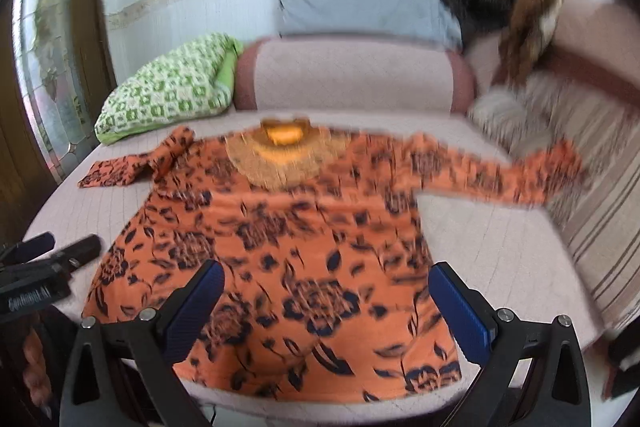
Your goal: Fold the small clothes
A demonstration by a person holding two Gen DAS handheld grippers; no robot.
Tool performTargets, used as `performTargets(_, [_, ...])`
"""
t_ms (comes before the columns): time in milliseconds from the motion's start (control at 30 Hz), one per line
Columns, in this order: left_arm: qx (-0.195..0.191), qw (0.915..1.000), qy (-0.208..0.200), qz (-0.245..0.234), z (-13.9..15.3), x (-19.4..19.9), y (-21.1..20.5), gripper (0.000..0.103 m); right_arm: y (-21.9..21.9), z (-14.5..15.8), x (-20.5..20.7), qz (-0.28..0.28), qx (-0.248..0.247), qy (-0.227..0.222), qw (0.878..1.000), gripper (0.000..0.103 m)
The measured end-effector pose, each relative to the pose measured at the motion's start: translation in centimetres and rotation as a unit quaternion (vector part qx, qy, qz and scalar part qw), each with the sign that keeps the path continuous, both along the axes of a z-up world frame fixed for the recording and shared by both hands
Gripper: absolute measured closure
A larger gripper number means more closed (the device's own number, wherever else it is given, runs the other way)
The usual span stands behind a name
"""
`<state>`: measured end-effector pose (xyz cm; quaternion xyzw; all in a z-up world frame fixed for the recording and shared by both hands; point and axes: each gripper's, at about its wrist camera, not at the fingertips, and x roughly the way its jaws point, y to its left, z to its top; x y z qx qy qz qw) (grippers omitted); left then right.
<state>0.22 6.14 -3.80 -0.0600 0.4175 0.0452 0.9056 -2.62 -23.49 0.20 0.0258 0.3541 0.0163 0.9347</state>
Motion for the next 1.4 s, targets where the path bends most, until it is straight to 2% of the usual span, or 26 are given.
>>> performTargets(100, [-0.044,0.9964,0.053,0.049,-3.1,0.8,4.2,0.0,-5.2,-2.8,1.7,-0.028,0.08,0.083,0.993,0.0])
performTargets(133, [-0.049,0.9938,0.074,0.067,-4.3,1.0,5.5,0.0,-7.3,-3.9,2.1,-0.05,0.106,0.109,0.987,0.0])
performTargets(233, [-0.042,0.9899,0.105,0.085,-6.5,1.0,7.3,0.0,-11.1,-6.6,2.7,-0.09,0.129,0.164,0.974,0.0])
performTargets(400, [-0.035,0.9886,0.119,0.086,-7.5,0.6,7.6,0.0,-12.9,-8.3,3.1,-0.095,0.158,0.188,0.965,0.0])
performTargets(433, [-0.037,0.9895,0.112,0.085,-7.2,0.5,7.4,0.0,-13.2,-8.3,3.0,-0.098,0.165,0.184,0.964,0.0])
performTargets(533, [-0.033,0.994,0.082,0.064,-6.2,0.1,6.3,0.0,-15.0,-7.3,2.7,-0.116,0.208,0.137,0.962,0.0])
performTargets(600, [-0.03,0.996,0.07,0.046,-5.9,0.4,5.5,0.0,-17.7,-6.0,2.8,-0.14,0.238,0.083,0.957,0.0])
performTargets(633, [-0.029,0.9968,0.065,0.036,-5.8,0.5,4.9,0.0,-19.2,-5.6,2.9,-0.154,0.25,0.058,0.954,0.0])
performTargets(700, [-0.028,0.9979,0.056,0.017,-5.7,0.8,3.8,0.0,-23.7,-4.6,3.4,-0.212,0.28,0.012,0.936,0.001])
performTargets(733, [-0.029,0.998,0.055,0.011,-5.5,1.1,3.6,0.0,-25.0,-4.1,3.6,-0.228,0.282,-0.004,0.932,0.002])
performTargets(800, [-0.026,0.9982,0.054,-0.008,-5.6,1.7,2.5,0.0,-28.1,-2.2,4.8,-0.27,0.24,-0.042,0.932,0.005])
performTargets(833, [-0.024,0.9981,0.055,-0.016,-5.7,2.1,2.1,0.0,-29.4,-0.9,6.1,-0.288,0.189,-0.056,0.937,0.007])
performTargets(900, [-0.016,0.9977,0.056,-0.034,-5.9,2.8,1.0,0.0,-30.7,0.3,8.8,-0.303,0.117,-0.063,0.944,0.01])
performTargets(933, [-0.011,0.9976,0.056,-0.04,-6.0,3.2,0.4,0.0,-31.5,0.5,10.7,-0.31,0.081,-0.055,0.946,0.012])
performTargets(967, [-0.008,0.9974,0.054,-0.046,-6.0,3.5,0.0,0.0,-32.1,0.3,11.6,-0.314,0.065,-0.048,0.946,0.014])
performTargets(1033, [0.003,0.9973,0.048,-0.056,-5.9,4.3,-0.8,0.0,-33.5,-0.5,14.7,-0.325,0.035,-0.029,0.944,0.026])
performTargets(1100, [0.006,0.997,0.043,-0.063,-5.9,5.0,-1.2,0.0,-34.6,-1.3,16.9,-0.339,0.01,-0.012,0.941,0.032])
performTargets(1200, [0.003,0.9966,0.039,-0.073,-5.9,6.3,-1.4,0.0,-36.1,-2.5,19.7,-0.369,-0.044,0.017,0.928,0.032])
performTargets(1267, [0.003,0.9964,0.035,-0.077,-6.0,7.2,-1.5,0.0,-37.1,-3.7,21.1,-0.38,-0.049,0.044,0.923,0.048])
performTargets(1300, [0.003,0.9963,0.034,-0.079,-6.0,7.6,-1.5,0.0,-37.3,-4.1,21.8,-0.378,-0.056,0.056,0.922,0.08])
performTargets(1333, [0.004,0.9963,0.031,-0.08,-6.1,8.0,-1.3,0.0,-37.5,-4.4,22.5,-0.374,-0.05,0.071,0.923,0.094])
performTargets(1400, [0.006,0.9965,0.019,-0.081,-6.0,8.5,-0.8,0.0,-37.1,-3.9,23.4,-0.361,-0.029,0.065,0.93,0.096])
